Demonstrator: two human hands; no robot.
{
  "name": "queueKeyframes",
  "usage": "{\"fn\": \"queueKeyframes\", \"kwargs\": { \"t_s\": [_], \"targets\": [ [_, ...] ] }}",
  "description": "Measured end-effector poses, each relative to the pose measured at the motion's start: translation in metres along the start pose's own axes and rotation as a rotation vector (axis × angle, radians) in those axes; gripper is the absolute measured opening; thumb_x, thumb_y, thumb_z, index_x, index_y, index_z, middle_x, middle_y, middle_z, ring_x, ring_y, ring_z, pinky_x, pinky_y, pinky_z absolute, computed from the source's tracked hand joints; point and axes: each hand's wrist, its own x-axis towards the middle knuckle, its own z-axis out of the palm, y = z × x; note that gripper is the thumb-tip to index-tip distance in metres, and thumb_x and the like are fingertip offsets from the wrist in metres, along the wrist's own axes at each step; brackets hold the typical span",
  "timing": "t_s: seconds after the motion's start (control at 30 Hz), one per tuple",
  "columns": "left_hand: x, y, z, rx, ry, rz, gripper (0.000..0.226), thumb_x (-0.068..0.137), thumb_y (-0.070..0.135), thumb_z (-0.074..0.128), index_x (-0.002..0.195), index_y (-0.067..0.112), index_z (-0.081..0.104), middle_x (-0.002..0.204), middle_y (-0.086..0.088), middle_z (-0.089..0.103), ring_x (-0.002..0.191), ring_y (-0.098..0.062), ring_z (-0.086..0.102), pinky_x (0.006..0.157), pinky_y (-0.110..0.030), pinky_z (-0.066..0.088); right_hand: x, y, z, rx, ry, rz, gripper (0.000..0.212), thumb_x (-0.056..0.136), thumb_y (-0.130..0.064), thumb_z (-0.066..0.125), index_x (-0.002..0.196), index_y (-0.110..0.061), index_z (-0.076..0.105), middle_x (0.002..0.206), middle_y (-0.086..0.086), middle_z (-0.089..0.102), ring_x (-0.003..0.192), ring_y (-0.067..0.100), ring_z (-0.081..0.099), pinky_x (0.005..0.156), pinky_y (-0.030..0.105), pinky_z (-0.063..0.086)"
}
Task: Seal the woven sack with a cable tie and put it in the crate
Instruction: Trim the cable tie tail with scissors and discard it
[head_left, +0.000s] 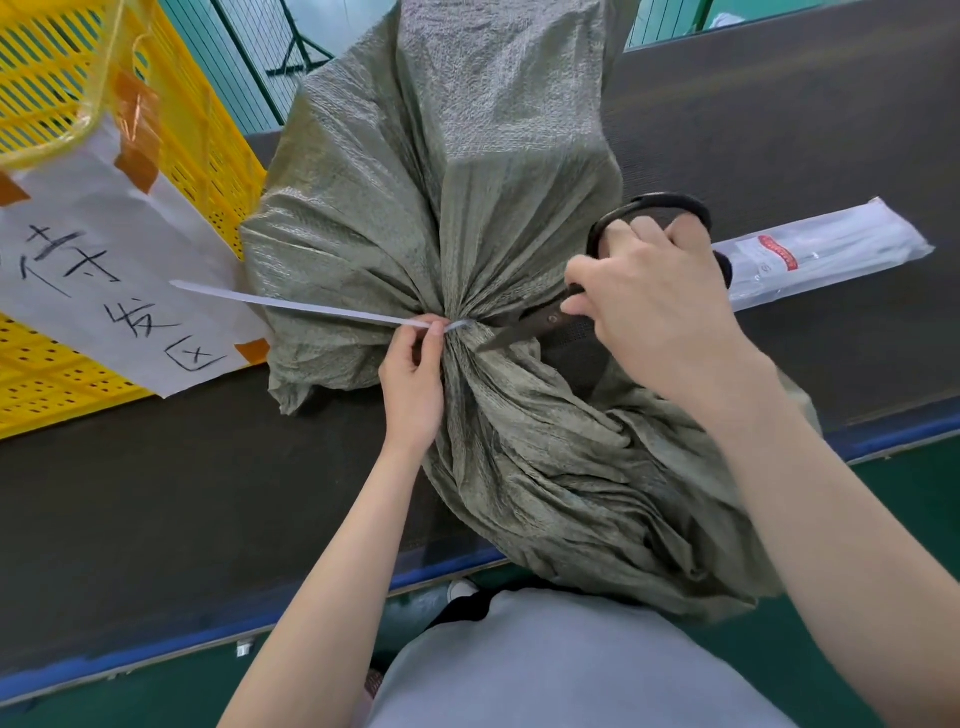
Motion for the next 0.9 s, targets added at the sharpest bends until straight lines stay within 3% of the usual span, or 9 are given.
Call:
{"fn": "queueKeyframes", "kwargs": {
  "t_s": [0.13,0.27,0.37,0.53,0.7,0.8,0.9],
  "targets": [
    [-0.001,0.002,0.0,-0.007,0.007,-0.012,0.018,0.098,0.018,0.05,0.09,0.027,0.063,0.092,0.009,0.064,0.091,-0.006,0.059,0.087,-0.021,0.044,0.008,0.003,0.01,0.16,-0.257,0.119,0.032,0.099,-0.04,0.036,0.108,-0.013,0.051,0.113,0.016,0.054,0.111,0.035,0.049,0.093,0.045,0.033],
    [0.001,0.002,-0.003,-0.055,0.041,-0.032,0.019,0.098,0.019,0.049,0.089,0.026,0.064,0.091,0.005,0.065,0.088,-0.014,0.059,0.085,-0.036,0.047,0.01,0.01,0.023,0.514,-0.501,0.101,0.018,0.092,-0.027,0.047,0.104,-0.014,0.049,0.099,0.01,0.057,0.092,0.028,0.052,0.077,0.037,0.042],
    [-0.003,0.008,-0.006,-0.131,0.064,-0.066,0.02,0.101,0.016,0.045,0.093,0.017,0.063,0.093,-0.001,0.066,0.077,-0.017,0.058,0.069,-0.028,0.047,0.004,0.014,0.032,0.619,-0.486,0.065,0.022,0.08,-0.015,0.059,0.102,-0.013,0.055,0.089,0.004,0.059,0.087,0.025,0.055,0.074,0.038,0.046],
    [-0.012,0.02,-0.015,-0.282,0.2,-0.219,0.021,0.1,0.017,0.047,0.09,0.021,0.064,0.09,0.003,0.065,0.073,-0.01,0.057,0.063,-0.023,0.047,-0.004,0.014,0.049,0.703,-0.503,-0.038,0.028,0.07,-0.005,0.068,0.095,-0.016,0.063,0.078,0.001,0.068,0.073,0.019,0.061,0.07,0.035,0.052],
    [-0.02,0.028,-0.033,-0.345,0.313,-0.283,0.019,0.097,0.019,0.052,0.088,0.023,0.068,0.086,0.009,0.067,0.073,-0.004,0.058,0.063,-0.018,0.047,-0.013,0.008,0.065,0.84,-0.323,-0.09,0.022,0.076,-0.013,0.071,0.097,-0.017,0.065,0.069,-0.006,0.067,0.065,0.011,0.058,0.063,0.015,0.043],
    [-0.024,0.04,-0.044,-0.416,0.33,-0.333,0.015,0.095,0.02,0.056,0.087,0.022,0.068,0.084,0.008,0.068,0.071,-0.003,0.057,0.063,-0.017,0.045,-0.011,0.008,0.069,0.801,-0.25,-0.076,0.024,0.075,-0.034,0.076,0.089,-0.022,0.06,0.067,-0.01,0.062,0.063,0.009,0.055,0.062,0.026,0.045],
    [-0.029,0.048,-0.058,-0.474,0.332,-0.367,0.012,0.093,0.018,0.059,0.089,0.02,0.07,0.083,0.006,0.069,0.07,-0.003,0.056,0.06,-0.015,0.046,-0.004,0.01,0.071,0.535,-0.287,-0.026,0.044,0.07,-0.063,0.067,0.082,-0.025,0.046,0.073,-0.002,0.06,0.076,0.024,0.057,0.065,0.035,0.048]
  ]
}}
